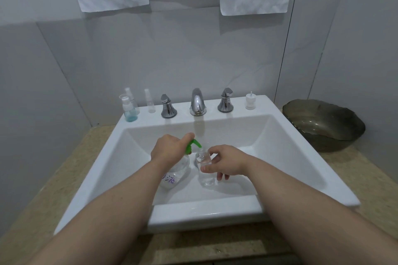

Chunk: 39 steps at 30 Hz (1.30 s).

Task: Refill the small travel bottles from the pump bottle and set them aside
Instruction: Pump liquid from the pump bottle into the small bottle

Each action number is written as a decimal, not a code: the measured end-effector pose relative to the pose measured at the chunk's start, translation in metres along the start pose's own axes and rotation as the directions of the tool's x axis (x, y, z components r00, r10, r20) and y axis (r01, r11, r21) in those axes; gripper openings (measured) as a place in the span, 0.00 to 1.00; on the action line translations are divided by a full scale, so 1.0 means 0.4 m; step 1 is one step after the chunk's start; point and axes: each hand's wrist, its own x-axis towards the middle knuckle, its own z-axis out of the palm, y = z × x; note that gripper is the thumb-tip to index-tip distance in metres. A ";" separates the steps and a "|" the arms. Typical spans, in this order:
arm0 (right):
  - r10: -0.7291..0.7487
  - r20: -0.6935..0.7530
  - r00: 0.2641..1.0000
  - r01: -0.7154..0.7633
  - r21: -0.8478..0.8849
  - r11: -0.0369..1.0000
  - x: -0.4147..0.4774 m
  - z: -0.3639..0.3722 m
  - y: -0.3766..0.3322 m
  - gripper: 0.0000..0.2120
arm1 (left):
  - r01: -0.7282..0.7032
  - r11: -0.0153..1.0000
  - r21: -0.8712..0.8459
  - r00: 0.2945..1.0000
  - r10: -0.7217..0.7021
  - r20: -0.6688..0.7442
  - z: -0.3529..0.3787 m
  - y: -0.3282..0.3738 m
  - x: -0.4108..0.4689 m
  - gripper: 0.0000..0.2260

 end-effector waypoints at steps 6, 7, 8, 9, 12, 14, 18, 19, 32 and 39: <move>0.001 0.007 1.000 -0.001 -0.003 1.000 0.002 0.000 0.002 0.13 | -0.003 1.000 -0.004 0.999 0.003 0.034 -0.003 -0.003 0.000 0.27; 0.002 0.009 1.000 -0.002 -0.007 1.000 0.002 0.000 0.003 0.14 | -0.005 1.000 -0.006 0.999 0.005 0.033 -0.004 -0.003 0.000 0.28; 0.001 0.011 1.000 -0.001 -0.013 1.000 0.002 0.000 0.003 0.14 | -0.009 1.000 -0.010 1.000 0.009 0.029 -0.004 -0.005 -0.001 0.28; 0.000 0.013 1.000 0.001 -0.019 1.000 0.002 0.000 0.003 0.15 | -0.013 1.000 -0.019 1.000 0.014 0.026 -0.005 -0.007 -0.001 0.27; -0.001 0.015 1.000 0.001 -0.022 1.000 -0.001 -0.001 0.000 0.15 | -0.016 0.997 -0.078 0.999 0.019 0.032 -0.008 -0.016 0.001 0.27; -0.003 0.014 1.000 0.003 -0.020 1.000 -0.003 -0.002 -0.001 0.15 | -0.015 0.994 -0.109 0.999 0.019 0.037 -0.014 -0.023 0.002 0.28; -0.005 0.013 1.000 0.005 -0.008 1.000 -0.004 -0.002 0.000 0.14 | -0.030 0.995 -0.099 0.999 0.032 0.022 -0.019 -0.024 -0.001 0.29; -0.005 0.012 1.000 0.005 -0.006 1.000 -0.003 -0.002 -0.001 0.14 | -0.033 0.995 -0.098 0.999 0.035 0.021 -0.019 -0.021 -0.003 0.29; -0.001 0.008 1.000 0.001 -0.019 1.000 0.003 -0.001 0.005 0.14 | -0.029 1.000 -0.011 1.000 0.029 -0.006 -0.004 0.001 -0.007 0.25; -0.003 0.003 1.000 0.003 -0.015 1.000 0.001 0.001 0.004 0.14 | -0.006 1.000 0.006 1.000 0.006 -0.011 0.000 0.000 -0.001 0.26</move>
